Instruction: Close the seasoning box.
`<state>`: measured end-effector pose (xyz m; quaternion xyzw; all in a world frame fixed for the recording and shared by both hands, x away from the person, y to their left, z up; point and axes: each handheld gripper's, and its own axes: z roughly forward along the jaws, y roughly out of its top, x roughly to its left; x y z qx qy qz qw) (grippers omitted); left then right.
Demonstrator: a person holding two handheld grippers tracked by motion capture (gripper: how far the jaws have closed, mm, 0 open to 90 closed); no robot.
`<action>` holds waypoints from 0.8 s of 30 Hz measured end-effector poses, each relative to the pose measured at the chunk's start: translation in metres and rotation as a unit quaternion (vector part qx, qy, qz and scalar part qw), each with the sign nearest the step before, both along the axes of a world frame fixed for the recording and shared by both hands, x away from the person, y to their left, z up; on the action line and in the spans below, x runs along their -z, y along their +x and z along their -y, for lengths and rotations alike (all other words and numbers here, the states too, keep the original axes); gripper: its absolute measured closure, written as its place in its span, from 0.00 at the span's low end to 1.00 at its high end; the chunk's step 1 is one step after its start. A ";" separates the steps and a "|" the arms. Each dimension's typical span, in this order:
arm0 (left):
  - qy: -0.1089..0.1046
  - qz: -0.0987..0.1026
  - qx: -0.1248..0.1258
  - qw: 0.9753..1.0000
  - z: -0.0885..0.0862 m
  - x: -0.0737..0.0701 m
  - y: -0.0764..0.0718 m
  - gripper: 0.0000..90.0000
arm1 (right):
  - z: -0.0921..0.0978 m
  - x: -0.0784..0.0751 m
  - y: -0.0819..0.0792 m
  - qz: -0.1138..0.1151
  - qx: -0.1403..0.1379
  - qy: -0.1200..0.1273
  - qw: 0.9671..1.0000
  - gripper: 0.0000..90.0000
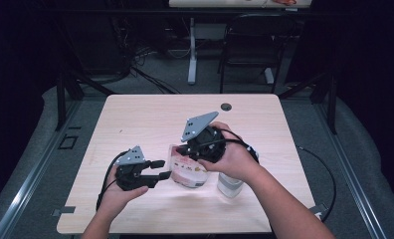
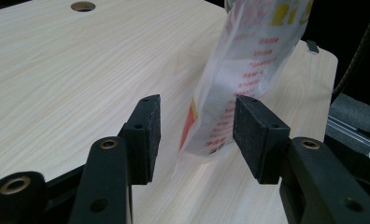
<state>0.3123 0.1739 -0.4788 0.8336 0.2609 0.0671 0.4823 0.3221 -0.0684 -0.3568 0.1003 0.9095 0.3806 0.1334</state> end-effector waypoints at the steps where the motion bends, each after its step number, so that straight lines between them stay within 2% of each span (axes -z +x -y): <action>1: 0.001 0.000 0.001 1.000 0.001 0.000 0.000 0.58 | 0.001 -0.001 0.000 0.000 0.000 0.000 1.000 1.00; 7: 0.002 -0.001 0.010 1.000 0.006 0.003 -0.001 0.55 | 0.001 -0.005 -0.004 0.006 -0.006 -0.003 1.000 1.00; 18: 0.017 -0.002 0.035 0.999 0.015 0.008 -0.002 0.52 | -0.001 -0.009 -0.008 0.012 -0.013 0.004 1.000 1.00; 24: 0.019 -0.003 0.047 0.999 0.022 0.015 -0.002 0.51 | -0.001 -0.012 -0.009 0.013 -0.016 0.005 1.000 1.00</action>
